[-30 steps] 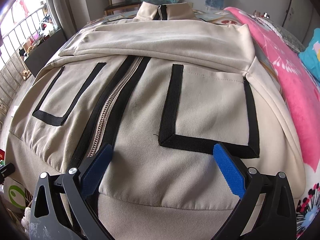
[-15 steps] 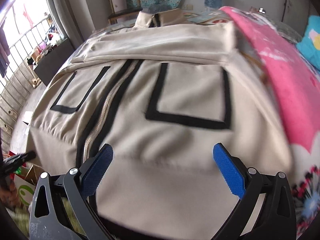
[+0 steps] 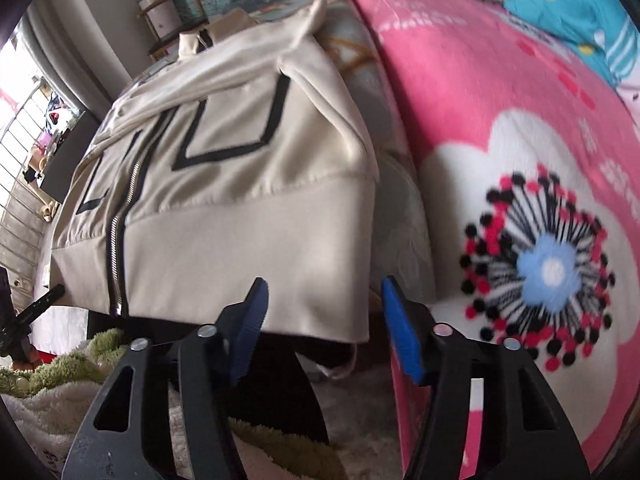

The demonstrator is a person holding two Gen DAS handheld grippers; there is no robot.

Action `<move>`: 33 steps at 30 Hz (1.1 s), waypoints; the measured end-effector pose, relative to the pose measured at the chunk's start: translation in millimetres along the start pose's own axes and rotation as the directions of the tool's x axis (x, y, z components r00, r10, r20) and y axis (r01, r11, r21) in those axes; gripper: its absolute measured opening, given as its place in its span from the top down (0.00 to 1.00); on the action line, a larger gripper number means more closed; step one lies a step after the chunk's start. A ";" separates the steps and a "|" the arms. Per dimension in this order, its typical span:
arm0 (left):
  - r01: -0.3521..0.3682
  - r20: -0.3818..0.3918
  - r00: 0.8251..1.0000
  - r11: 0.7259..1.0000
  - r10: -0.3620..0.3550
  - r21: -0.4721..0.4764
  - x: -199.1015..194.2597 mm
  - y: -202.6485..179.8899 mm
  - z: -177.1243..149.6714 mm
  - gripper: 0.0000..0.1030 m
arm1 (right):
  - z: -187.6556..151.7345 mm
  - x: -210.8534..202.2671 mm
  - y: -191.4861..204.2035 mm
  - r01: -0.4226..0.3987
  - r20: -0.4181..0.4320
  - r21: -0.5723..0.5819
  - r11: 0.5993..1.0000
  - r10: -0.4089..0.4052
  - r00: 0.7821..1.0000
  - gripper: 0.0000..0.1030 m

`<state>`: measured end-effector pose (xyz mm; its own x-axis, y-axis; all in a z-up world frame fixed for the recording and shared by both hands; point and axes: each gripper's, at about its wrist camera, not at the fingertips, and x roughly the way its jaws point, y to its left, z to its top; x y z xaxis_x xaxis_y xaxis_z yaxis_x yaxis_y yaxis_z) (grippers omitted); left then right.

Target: Fold large clothes

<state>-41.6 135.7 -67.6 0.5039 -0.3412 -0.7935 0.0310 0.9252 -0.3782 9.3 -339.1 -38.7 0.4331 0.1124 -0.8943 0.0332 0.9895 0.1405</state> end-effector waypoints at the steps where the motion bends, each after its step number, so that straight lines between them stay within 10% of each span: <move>1: -0.002 0.000 1.000 1.000 0.002 0.001 -0.4 -0.5 -0.1 0.91 | -2.3 1.5 -2.3 0.007 -0.003 0.003 1.000 -0.007 1.000 0.50; 9: -0.029 -0.005 1.000 0.999 0.029 0.013 -0.6 -4.6 0.8 0.91 | -12.1 -2.1 -11.1 0.019 0.009 0.021 1.000 -0.019 1.000 0.60; 17: -0.041 0.011 0.999 0.998 0.041 0.054 -13.7 -15.8 3.4 0.94 | -19.3 -4.4 0.0 0.033 0.000 -0.045 0.998 -0.033 0.999 0.94; 33: 0.134 0.140 0.981 0.991 -0.136 0.025 -55.9 -40.8 81.5 0.95 | 40.4 -56.2 11.5 -0.062 0.197 -0.015 0.998 0.064 0.978 0.96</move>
<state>-0.7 130.6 31.0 0.6111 -0.4371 -0.6599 0.1196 0.8751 -0.4689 21.7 -337.7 30.4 0.6031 0.1552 -0.7824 -0.0073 0.9819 0.1892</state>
